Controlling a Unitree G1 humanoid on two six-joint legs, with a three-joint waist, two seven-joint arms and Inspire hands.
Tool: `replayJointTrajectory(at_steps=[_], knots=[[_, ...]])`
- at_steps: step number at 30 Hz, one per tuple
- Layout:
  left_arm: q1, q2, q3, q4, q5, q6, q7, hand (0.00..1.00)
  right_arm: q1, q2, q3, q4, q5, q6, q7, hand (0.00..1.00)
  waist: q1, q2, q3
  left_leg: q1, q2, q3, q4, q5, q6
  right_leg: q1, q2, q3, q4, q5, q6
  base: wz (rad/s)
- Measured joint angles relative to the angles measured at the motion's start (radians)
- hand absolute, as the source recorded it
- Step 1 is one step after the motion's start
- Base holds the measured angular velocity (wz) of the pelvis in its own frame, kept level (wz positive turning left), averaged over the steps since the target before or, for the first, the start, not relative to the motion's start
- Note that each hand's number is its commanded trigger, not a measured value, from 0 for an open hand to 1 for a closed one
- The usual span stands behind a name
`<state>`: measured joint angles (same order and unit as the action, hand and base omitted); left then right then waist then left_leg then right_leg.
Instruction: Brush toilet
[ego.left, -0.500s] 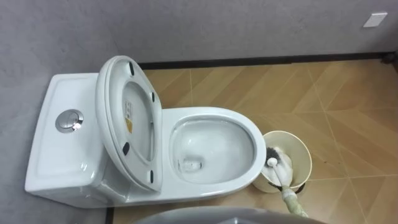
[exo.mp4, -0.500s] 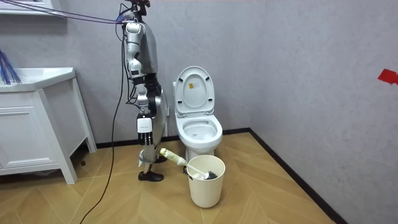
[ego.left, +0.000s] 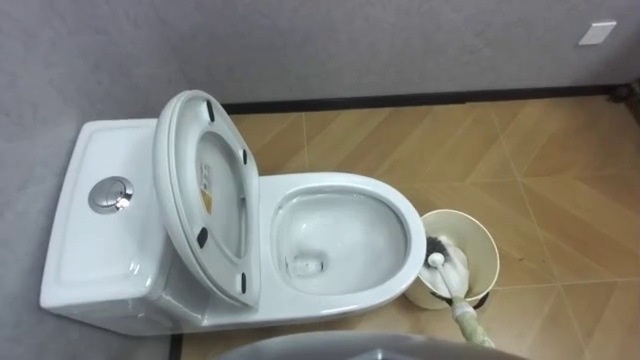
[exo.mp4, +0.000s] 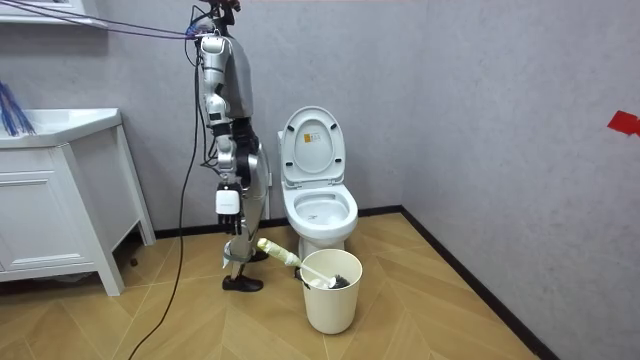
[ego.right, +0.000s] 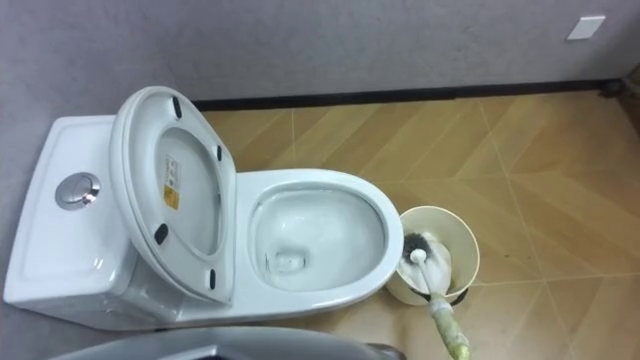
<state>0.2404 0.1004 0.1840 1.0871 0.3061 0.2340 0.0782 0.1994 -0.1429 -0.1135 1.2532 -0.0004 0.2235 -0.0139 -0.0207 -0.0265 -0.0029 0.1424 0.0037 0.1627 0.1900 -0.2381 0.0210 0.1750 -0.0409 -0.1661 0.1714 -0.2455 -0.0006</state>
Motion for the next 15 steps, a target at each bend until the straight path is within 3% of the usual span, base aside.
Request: replayJointTrajectory(at_steps=[8, 15], knots=[[0.013, 0.000, 0.072, 0.001, -0.040, 0.000, 0.029, 0.00, 0.001, 0.001, -0.128, 0.034, 0.339, 0.017, -0.085, 0.00, -0.016, 0.000, 0.0012, 0.015, -0.002, 0.000, -0.008, -0.004, -0.001, 0.020, 0.006, 0.000, -0.002, 0.000, 0.000, 0.00], [0.035, 0.001, 0.128, 0.000, -0.046, 0.000, 0.066, 0.00, -0.007, -0.001, -0.290, 0.022, 0.651, 0.003, -0.206, 0.00, -0.034, -0.019, 0.0004, 0.011, -0.003, -0.003, -0.009, -0.004, -0.001, 0.016, 0.006, 0.000, -0.005, -0.002, 0.000, 0.00]])
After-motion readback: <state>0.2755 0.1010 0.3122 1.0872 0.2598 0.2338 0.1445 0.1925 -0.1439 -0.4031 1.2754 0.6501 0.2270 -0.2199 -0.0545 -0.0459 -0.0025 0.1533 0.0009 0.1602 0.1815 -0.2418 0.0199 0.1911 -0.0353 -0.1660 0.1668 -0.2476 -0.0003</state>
